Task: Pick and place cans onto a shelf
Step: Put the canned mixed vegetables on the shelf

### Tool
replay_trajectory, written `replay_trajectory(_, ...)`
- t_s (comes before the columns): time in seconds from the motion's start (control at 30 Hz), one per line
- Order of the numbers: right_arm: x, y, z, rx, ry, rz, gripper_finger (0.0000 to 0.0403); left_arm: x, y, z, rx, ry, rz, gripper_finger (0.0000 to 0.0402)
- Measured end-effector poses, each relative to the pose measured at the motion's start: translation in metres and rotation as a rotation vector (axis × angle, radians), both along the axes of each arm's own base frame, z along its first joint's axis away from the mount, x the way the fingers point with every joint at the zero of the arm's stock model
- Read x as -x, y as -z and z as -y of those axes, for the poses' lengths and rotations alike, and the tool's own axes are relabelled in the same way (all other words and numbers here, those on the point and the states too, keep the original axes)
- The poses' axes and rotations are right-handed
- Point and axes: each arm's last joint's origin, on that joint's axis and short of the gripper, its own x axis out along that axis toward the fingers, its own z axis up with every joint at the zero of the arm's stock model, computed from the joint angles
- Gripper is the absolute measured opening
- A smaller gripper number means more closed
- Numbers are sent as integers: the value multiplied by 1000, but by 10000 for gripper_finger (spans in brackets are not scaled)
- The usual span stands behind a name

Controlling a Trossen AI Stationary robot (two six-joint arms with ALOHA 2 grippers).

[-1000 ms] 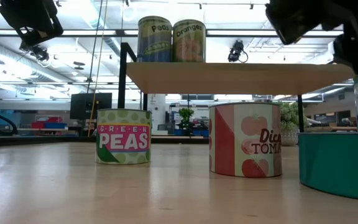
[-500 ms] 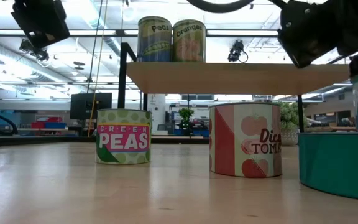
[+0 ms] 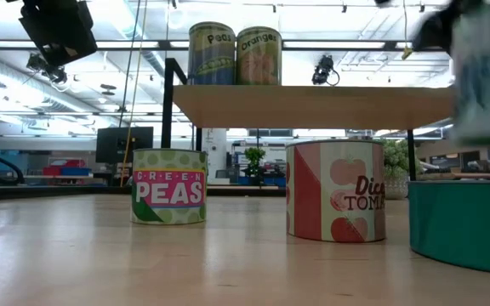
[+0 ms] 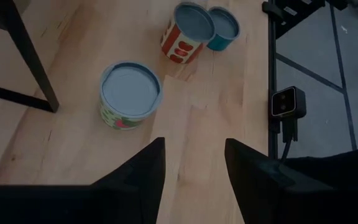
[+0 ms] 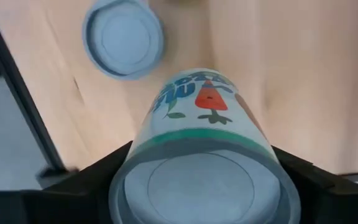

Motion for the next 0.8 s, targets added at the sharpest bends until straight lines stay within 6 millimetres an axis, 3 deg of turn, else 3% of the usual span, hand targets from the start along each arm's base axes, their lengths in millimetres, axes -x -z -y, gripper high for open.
replay_trajectory(0.2, -6, -57, 3, 95, -273, 131, 293, 0, 0, 0, 8, 10, -1, 172)
replay_trajectory(0.37, -9, -87, 24, 149, -320, 136, 294, 0, 0, 0, 6, 11, -2, 172)
replay_trajectory(0.53, -16, -102, 55, 175, -337, 127, 293, -1, 0, -1, 5, 2, -1, 172)
replay_trajectory(0.8, -28, -103, 100, 152, -445, 112, 294, -4, -1, -5, 14, -21, 10, 172)
